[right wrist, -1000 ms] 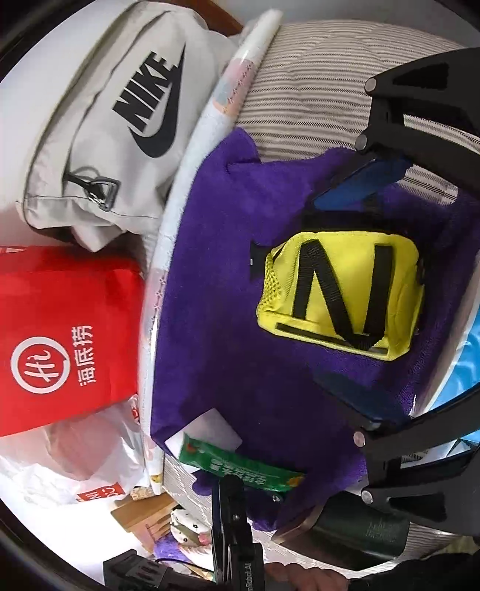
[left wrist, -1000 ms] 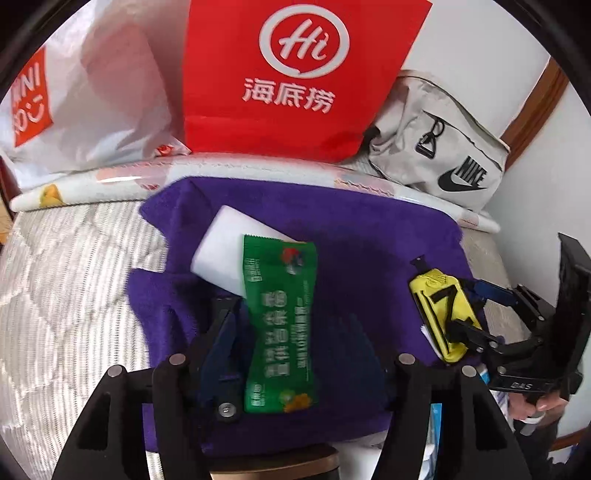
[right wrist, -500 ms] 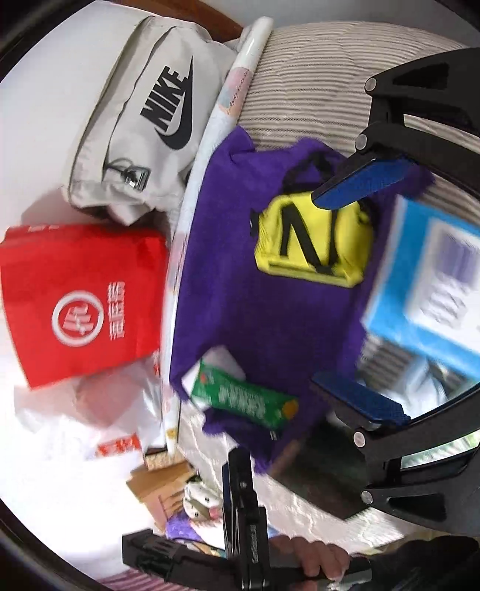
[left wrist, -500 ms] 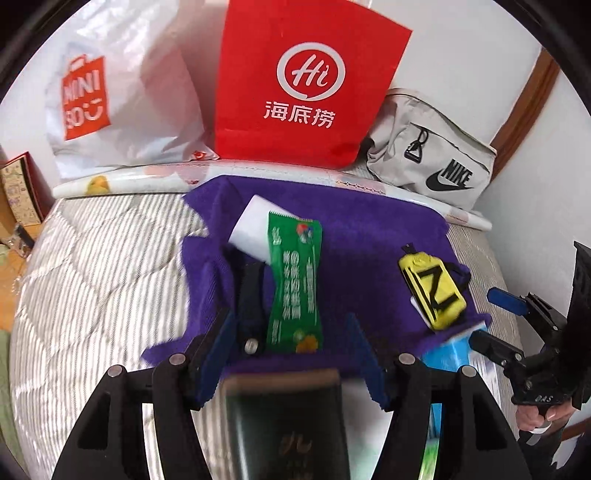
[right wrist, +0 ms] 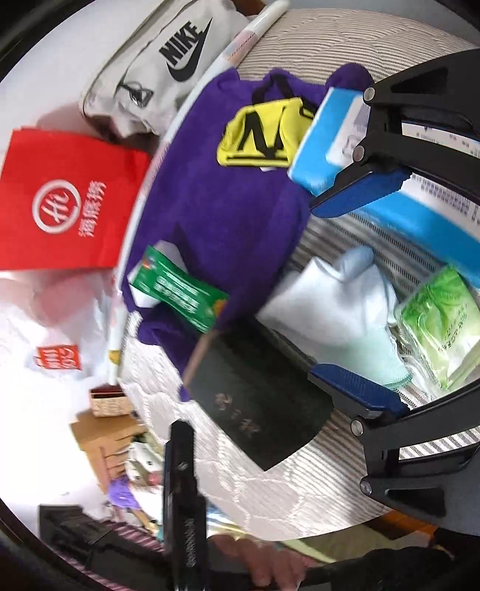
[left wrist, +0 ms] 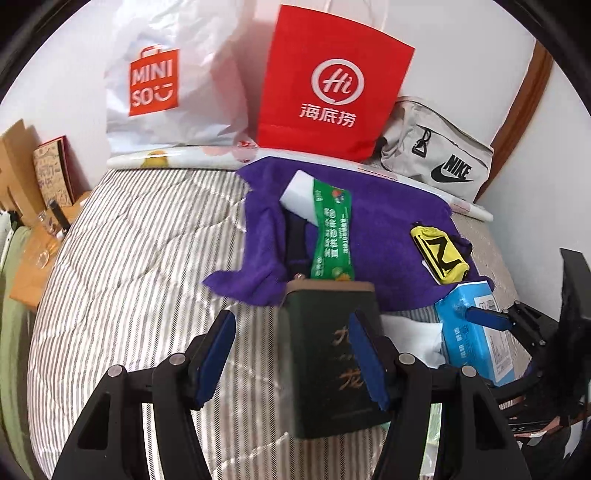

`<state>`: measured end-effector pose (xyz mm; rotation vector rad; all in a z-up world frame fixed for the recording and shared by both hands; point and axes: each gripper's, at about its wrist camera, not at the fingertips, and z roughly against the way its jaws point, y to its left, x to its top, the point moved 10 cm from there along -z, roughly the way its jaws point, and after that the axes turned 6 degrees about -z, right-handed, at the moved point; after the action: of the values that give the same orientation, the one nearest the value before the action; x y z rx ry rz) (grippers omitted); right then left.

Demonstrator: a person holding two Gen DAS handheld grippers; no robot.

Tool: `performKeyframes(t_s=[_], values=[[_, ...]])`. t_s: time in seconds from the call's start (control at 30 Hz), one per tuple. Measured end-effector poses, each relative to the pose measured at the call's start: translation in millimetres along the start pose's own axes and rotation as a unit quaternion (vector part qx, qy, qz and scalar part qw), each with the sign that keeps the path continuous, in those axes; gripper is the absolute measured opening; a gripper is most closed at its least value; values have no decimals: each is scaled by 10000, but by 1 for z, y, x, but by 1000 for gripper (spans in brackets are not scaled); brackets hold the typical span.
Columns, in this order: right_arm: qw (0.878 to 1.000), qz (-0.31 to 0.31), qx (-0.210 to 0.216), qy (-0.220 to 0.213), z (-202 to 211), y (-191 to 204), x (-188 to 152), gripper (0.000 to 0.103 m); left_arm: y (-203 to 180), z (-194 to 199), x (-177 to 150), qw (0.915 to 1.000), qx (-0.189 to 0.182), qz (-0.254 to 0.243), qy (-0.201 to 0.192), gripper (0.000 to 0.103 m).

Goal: Organize soft objects
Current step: 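Grasp the white cloth with the right gripper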

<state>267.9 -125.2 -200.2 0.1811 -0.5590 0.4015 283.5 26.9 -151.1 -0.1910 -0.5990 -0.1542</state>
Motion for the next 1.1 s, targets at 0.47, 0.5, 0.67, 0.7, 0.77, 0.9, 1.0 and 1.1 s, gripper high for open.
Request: performKeyframes(t_s=[0.47, 0.5, 0.67, 0.7, 0.77, 0.9, 1.0, 1.1], values=[[9959, 229, -373, 791, -57, 7, -14, 79, 26, -12, -7, 9995, -291, 155, -15, 61], [9955, 278, -515, 751, -57, 6, -14, 76, 27, -12, -7, 9994, -315, 150, -16, 61], [9965, 187, -308, 749, -50, 9, -18, 20, 26, -15, -9, 9989, -462, 99, -5, 61], [9972, 127, -335, 662, -47, 7, -17, 20, 26, -15, -10, 9988, -483, 87, 7, 61], [9982, -21, -277, 531, -39, 6, -13, 14, 25, -15, -12, 9986, -528, 51, 12, 61], [9985, -485, -45, 239, -18, 7, -4, 14, 26, -12, -19, 9984, -565, -14, 40, 61], [9976, -684, 6, 54, -5, 8, 3, 14, 26, -11, -25, 9981, -610, -21, 82, 61], [9965, -819, 26, -178, 12, 11, 10, 14, 22, -9, -31, 9976, -673, -56, 120, 61]])
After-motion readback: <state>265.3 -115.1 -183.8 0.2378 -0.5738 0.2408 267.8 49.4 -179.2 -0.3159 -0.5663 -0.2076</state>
